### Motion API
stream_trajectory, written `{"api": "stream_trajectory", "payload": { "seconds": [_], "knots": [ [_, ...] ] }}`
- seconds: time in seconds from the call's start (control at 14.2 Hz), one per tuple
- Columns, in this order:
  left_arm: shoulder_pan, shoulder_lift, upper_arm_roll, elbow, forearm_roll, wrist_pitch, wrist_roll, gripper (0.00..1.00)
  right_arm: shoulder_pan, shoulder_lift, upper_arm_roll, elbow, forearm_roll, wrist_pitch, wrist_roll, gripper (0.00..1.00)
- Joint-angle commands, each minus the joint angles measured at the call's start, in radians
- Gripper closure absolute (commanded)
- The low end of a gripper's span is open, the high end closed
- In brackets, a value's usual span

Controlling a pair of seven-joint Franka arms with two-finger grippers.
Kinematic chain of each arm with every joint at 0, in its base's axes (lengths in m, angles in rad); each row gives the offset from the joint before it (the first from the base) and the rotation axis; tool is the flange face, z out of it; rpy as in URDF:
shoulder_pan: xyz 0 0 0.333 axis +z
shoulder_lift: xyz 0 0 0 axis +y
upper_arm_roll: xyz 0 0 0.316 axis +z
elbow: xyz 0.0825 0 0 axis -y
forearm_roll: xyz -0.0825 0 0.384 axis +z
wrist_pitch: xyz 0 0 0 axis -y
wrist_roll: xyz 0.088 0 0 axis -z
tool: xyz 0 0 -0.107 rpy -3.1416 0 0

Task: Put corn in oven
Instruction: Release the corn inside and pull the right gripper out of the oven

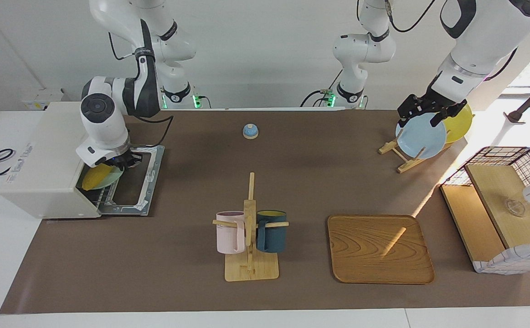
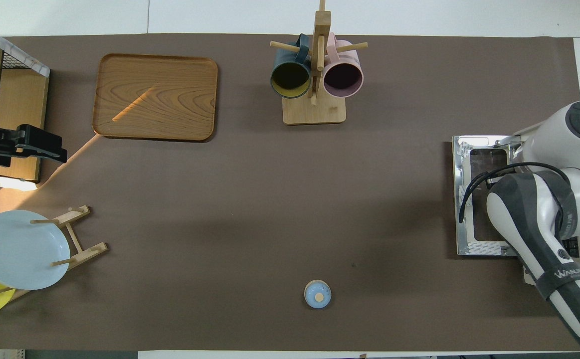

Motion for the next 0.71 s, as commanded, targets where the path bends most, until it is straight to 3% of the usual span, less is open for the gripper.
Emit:
{"api": "stream_trajectory", "payload": {
  "seconds": [0.0, 0.07, 0.28, 0.42, 0.64],
  "knots": [
    [0.004, -0.023, -0.003, -0.026, 0.024, 0.008, 0.004, 0.0, 0.039, 0.016, 0.006, 0.029, 0.012, 0.012, 0.011, 0.9],
    [0.004, -0.023, -0.004, -0.026, 0.024, 0.009, 0.004, 0.0, 0.062, 0.016, 0.006, 0.03, 0.041, 0.019, 0.048, 1.0],
    [0.004, -0.023, -0.002, -0.026, 0.024, 0.008, 0.004, 0.0, 0.124, 0.02, 0.006, -0.028, 0.079, 0.124, 0.134, 1.0],
    [0.004, -0.023, -0.003, -0.026, 0.024, 0.008, 0.004, 0.0, 0.126, 0.08, 0.006, -0.063, 0.084, 0.216, 0.206, 1.0],
    [0.004, -0.023, -0.002, -0.026, 0.024, 0.008, 0.004, 0.0, 0.158, 0.14, 0.007, -0.063, 0.095, 0.246, 0.289, 1.0]
  ]
}}
